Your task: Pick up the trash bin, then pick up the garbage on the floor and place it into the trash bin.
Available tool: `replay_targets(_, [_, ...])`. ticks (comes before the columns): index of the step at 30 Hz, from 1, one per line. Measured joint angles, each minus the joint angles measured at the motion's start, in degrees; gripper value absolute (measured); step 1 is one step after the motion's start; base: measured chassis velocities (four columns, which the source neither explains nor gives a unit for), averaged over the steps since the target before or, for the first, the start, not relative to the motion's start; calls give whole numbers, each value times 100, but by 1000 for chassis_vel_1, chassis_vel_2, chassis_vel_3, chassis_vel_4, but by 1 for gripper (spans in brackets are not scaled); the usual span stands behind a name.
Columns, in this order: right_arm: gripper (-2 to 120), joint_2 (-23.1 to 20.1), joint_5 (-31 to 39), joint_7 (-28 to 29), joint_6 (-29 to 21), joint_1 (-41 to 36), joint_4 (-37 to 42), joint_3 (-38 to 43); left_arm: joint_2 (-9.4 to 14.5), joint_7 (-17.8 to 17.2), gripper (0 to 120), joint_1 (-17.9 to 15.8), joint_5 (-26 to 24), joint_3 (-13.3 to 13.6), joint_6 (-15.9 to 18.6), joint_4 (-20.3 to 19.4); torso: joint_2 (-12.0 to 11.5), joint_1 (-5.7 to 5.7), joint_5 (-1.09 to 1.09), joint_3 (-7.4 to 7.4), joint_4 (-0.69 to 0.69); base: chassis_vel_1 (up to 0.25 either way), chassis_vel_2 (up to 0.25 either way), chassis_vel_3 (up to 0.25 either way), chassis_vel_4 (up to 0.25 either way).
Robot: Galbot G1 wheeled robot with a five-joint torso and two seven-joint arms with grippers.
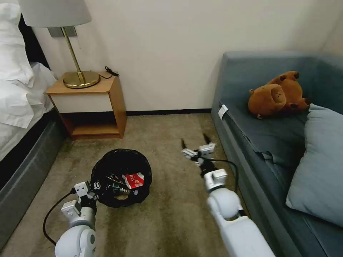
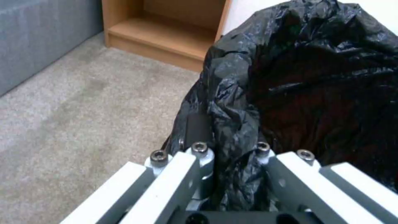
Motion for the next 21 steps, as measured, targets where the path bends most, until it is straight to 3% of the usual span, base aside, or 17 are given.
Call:
replay_targets(2, [100, 34, -21, 0, 194, -199, 0, 458, 102, 10, 3, 16, -50, 13, 3, 2, 0, 0, 0, 0, 0, 0, 0, 0, 0])
replay_targets(6, [100, 97, -27, -12, 328, -377, -115, 630, 154, 54, 3, 30, -64, 40, -8, 37, 0, 0, 0, 0, 0, 0, 0, 0, 0])
replay_targets(15, [100, 273, -37, -29, 554, -535, -530, 806, 180, 93, 3, 36, -211, 94, -19, 31, 0, 0, -1, 0, 0, 0, 0, 0, 0])
replay_targets(21, [100, 280, -32, -39, 634, -555, -682, 858, 352, 131, 3, 46, -221, 104, -49, 92, 0, 0, -1, 0, 0, 0, 0, 0, 0])
